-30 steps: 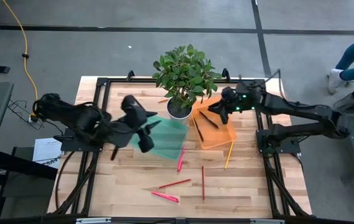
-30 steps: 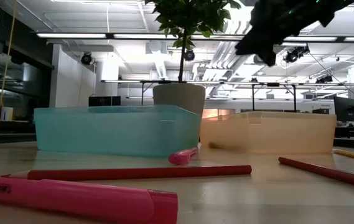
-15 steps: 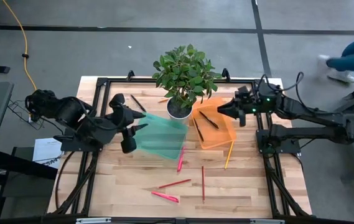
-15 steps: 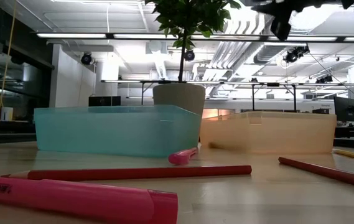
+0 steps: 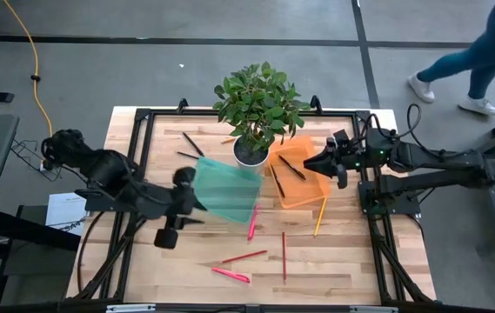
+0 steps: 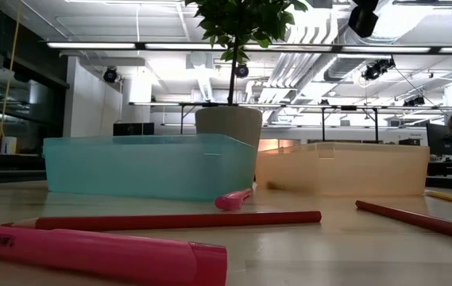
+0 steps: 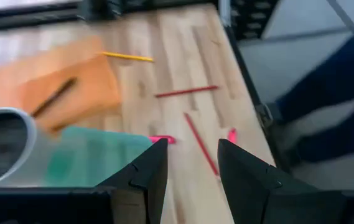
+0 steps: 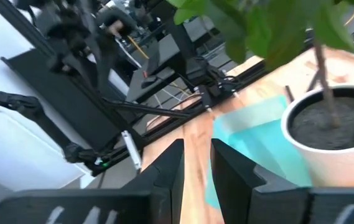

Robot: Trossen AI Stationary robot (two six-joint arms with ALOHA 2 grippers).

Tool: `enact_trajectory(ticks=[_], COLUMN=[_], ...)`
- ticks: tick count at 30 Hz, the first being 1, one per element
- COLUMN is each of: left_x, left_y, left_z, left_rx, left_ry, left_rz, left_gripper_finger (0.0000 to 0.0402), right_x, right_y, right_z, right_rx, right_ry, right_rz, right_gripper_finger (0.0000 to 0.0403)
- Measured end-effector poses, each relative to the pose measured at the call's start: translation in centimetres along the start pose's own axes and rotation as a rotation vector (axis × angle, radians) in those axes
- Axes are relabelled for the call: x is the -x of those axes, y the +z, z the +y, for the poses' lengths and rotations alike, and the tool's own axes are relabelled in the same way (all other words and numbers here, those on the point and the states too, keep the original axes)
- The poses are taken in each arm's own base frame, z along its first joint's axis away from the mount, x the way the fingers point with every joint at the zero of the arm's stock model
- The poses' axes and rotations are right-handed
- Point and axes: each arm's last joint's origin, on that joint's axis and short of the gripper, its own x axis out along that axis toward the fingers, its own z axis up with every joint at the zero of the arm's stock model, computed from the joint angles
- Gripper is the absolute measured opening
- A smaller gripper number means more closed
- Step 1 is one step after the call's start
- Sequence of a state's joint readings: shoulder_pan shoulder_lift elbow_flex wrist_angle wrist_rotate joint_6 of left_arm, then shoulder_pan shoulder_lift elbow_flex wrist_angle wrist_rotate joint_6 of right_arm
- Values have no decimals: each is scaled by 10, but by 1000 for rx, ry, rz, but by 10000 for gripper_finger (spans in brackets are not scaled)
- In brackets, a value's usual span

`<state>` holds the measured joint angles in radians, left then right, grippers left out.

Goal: Sort pens & pencils
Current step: Put the bottom pink pen into the orange bin

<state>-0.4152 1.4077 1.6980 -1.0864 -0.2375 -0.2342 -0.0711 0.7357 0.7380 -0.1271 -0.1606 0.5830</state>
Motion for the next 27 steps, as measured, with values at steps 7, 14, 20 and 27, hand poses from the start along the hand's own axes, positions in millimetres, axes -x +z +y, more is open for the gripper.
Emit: enact_trajectory(ticks=[7,14,20,27], left_x=[-60,-107,-131,-161], left_y=[-22,-53,-68,-68], left_z=[-17,-27,-33,-41], left_rx=[-22,62,79,102], left_ry=[-229,-341,-328,-337], left_rz=[88,54,83,87], left_gripper_finger=[126,126,126,126], right_x=[-2,-3,-3,-3], right_y=[-4,-10,-15,-20], right_z=[9,18,23,27], right_rx=[-9,-18,-17,-15], right_ry=[2,-7,-6,0], right_rz=[-16,-19,-9,19], right_gripper_finger=[68,68,68,68])
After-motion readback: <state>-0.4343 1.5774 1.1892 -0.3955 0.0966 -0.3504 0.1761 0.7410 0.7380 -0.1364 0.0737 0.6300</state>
